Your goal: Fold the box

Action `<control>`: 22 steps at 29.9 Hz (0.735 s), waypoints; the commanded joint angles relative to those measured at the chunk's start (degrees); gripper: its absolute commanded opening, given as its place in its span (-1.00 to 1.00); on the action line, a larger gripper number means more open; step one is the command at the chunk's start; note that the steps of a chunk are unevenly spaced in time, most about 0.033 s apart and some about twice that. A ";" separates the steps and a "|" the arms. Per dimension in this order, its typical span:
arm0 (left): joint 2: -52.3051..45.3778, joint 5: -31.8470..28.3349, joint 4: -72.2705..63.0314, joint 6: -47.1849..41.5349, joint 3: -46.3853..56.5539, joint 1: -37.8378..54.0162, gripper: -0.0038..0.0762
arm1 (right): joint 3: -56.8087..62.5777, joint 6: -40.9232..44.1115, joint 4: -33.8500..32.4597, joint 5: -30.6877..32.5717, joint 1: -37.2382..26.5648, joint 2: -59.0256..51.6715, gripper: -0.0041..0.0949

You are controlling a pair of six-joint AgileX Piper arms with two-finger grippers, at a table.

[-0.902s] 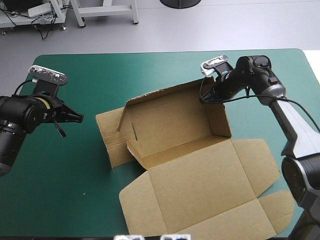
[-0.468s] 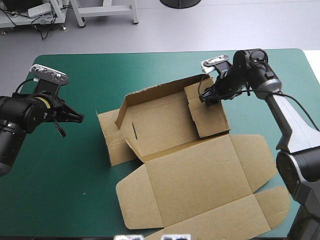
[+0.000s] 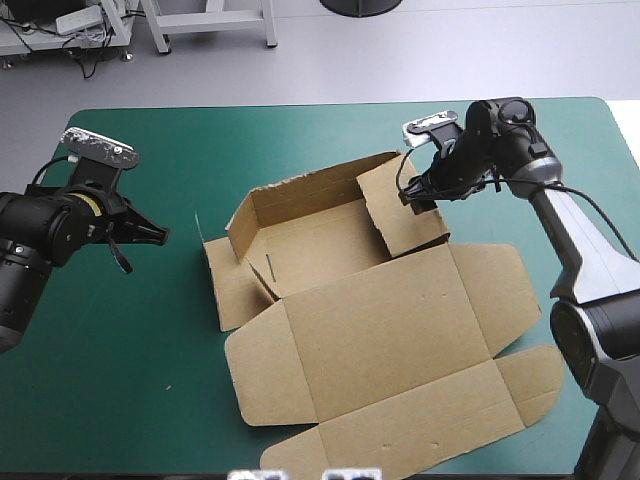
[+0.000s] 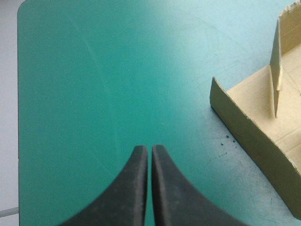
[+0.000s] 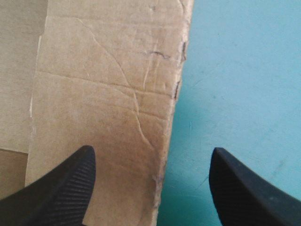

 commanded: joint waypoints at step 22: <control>-1.47 -3.14 -2.37 -2.21 -1.53 0.11 -0.87 | -6.24 -4.82 6.84 0.91 0.20 8.46 -0.96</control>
